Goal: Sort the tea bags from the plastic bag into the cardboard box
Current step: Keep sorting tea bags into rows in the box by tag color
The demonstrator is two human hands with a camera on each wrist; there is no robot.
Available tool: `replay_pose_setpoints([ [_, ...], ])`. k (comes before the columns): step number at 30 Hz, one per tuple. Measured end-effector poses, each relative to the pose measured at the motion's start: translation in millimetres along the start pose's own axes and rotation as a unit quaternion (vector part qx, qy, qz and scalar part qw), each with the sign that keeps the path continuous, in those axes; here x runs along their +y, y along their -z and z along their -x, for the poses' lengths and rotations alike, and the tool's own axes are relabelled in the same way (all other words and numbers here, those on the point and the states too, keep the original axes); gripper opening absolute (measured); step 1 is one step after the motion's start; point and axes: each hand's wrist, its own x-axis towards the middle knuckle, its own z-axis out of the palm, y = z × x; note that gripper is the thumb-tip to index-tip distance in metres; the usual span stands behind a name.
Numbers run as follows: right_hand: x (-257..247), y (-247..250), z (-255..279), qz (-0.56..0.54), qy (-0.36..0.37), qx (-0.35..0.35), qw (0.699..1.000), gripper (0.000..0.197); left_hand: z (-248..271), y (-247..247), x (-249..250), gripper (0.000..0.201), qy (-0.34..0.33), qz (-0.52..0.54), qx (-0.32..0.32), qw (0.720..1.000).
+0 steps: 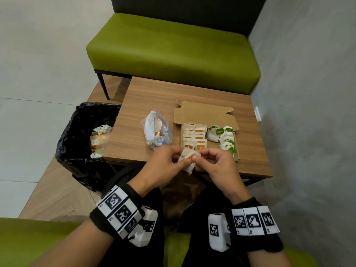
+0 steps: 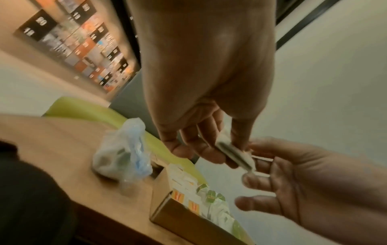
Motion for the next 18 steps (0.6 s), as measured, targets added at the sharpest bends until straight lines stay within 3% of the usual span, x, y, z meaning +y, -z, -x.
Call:
replay_pose_setpoints([
  [4, 2.2, -0.5, -17.8, 0.013, -0.007, 0.010, 1.000, 0.009, -17.6, -5.2, -0.2, 0.020, 0.019, 0.114, 0.058, 0.992],
  [7, 3.2, 3.5, -31.2, 0.056, 0.015, 0.018, 0.998, 0.011, -29.6, -8.1, -3.8, 0.015, 0.029, 0.089, 0.077, 0.993],
  [11, 16.8, 22.4, -57.2, 0.134, 0.017, 0.087, 0.987, 0.012, -45.2, -8.4, -20.7, 0.017, 0.073, 0.033, 0.118, 0.990],
  [14, 33.7, 33.9, -75.8, 0.251, -0.019, 0.079, 0.965, 0.001, -49.0, -10.3, -31.1, 0.017, 0.106, -0.014, 0.091, 0.990],
  [18, 38.5, 30.7, -86.5, 0.401, -0.042, 0.016, 0.915, 0.010, -50.4, -16.9, -38.8, 0.027, 0.131, -0.088, 0.035, 0.987],
])
